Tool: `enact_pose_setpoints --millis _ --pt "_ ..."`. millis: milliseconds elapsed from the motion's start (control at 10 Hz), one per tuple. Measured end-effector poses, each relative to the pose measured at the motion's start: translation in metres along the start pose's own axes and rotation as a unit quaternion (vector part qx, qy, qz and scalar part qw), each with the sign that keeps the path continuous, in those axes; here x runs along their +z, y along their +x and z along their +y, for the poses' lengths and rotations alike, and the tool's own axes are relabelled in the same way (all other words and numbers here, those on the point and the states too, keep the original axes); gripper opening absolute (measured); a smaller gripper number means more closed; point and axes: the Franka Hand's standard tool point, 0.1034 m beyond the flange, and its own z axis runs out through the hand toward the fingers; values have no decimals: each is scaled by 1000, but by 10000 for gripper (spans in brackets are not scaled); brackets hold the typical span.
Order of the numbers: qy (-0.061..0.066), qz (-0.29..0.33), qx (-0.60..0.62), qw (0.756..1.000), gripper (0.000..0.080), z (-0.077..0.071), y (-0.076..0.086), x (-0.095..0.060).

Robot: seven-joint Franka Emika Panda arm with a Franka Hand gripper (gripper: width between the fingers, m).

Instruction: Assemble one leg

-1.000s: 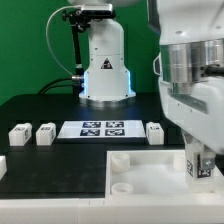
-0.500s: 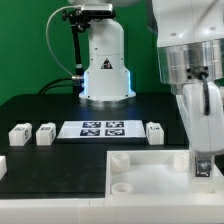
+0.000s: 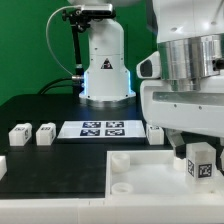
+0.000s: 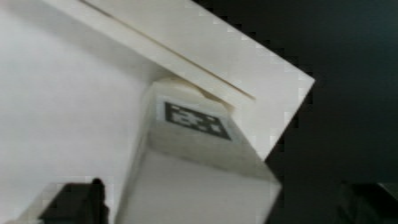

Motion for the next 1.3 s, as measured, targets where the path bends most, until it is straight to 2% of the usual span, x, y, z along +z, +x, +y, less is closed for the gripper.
enact_pose_setpoints --millis 100,200,300,500,700,800,900,1000,1100,1200,1300 --pt "-6 3 -103 995 649 1 0 1" --pt "-15 3 -236 972 649 4 -3 4" --pt "-20 -2 -308 951 649 5 -8 7" --pt "-25 -12 -422 906 649 10 -7 7" --pt "-25 -11 -397 917 649 10 -7 7" --pt "-25 -11 -398 917 520 10 -6 7" --pt "-25 -11 -370 929 385 10 -7 7" --pt "-25 -10 -318 948 385 10 -7 7" --pt "-25 -8 -238 971 290 10 -7 7" --pt "-25 -6 -194 981 290 10 -6 7" --pt "-32 -2 -83 996 290 7 -7 9"
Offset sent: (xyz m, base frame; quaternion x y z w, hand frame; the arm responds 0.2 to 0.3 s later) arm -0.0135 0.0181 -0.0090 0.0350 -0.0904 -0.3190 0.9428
